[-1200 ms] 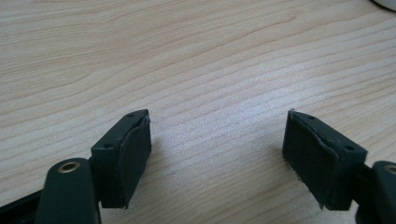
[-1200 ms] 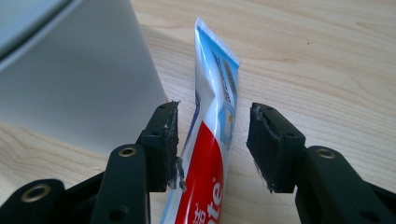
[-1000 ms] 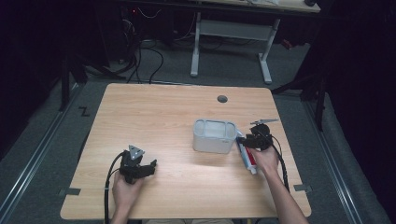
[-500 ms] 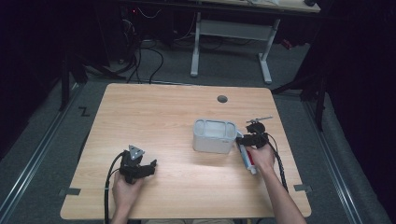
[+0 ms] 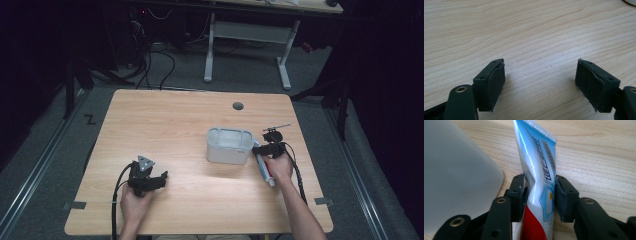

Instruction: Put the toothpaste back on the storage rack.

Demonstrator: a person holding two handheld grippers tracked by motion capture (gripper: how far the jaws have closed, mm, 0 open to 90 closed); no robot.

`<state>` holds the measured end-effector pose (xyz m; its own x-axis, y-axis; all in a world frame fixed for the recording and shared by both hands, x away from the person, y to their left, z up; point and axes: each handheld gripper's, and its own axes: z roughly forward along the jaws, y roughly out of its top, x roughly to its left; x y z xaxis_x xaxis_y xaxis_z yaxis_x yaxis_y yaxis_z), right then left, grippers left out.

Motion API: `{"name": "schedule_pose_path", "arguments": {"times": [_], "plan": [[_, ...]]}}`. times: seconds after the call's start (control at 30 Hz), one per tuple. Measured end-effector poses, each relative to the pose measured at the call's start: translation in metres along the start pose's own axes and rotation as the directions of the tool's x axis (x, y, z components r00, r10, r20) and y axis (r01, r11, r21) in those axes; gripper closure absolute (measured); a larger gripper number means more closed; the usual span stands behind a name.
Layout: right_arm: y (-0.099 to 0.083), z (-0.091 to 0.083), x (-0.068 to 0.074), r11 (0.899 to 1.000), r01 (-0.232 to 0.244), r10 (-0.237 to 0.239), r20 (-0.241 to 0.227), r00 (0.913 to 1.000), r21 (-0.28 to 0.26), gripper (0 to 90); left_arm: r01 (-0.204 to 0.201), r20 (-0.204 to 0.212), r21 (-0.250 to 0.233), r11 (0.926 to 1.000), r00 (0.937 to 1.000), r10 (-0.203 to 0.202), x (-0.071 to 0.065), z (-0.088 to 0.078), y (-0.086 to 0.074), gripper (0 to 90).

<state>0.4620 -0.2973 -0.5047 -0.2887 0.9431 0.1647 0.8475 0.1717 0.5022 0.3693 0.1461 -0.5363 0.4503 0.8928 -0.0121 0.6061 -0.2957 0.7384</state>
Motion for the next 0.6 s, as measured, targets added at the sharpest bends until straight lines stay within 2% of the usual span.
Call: {"name": "schedule_pose_path", "arguments": {"times": [0.17, 0.27, 0.53, 0.6], "plan": [[-0.001, -0.002, -0.004, 0.999, -0.044, 0.043, -0.046, 0.998, -0.008, 69.0, 0.0, 0.001, 0.0, 1.0, 1.0, 0.0, 0.0, 0.0, 0.0, 24.2], [-0.002, -0.003, -0.005, 0.999, -0.039, 0.038, -0.058, 0.9976, -0.017, 69.5, 0.001, 0.001, 0.0, 1.0, 1.0, -0.001, 0.0, 0.0, 0.0, 24.3], [-0.004, -0.021, -0.004, 0.998, -0.013, 0.007, -0.076, 0.9971, -0.067, 70.6, 0.0, 0.001, 0.0, 1.0, 1.0, 0.0, 0.0, 0.0, 0.0, 24.2], [-0.005, -0.026, -0.006, 0.997, -0.019, 0.012, -0.095, 0.9954, -0.081, 70.9, 0.001, 0.001, 0.0, 1.0, 1.0, -0.001, 0.0, 0.0, 0.0, 24.2]]}}
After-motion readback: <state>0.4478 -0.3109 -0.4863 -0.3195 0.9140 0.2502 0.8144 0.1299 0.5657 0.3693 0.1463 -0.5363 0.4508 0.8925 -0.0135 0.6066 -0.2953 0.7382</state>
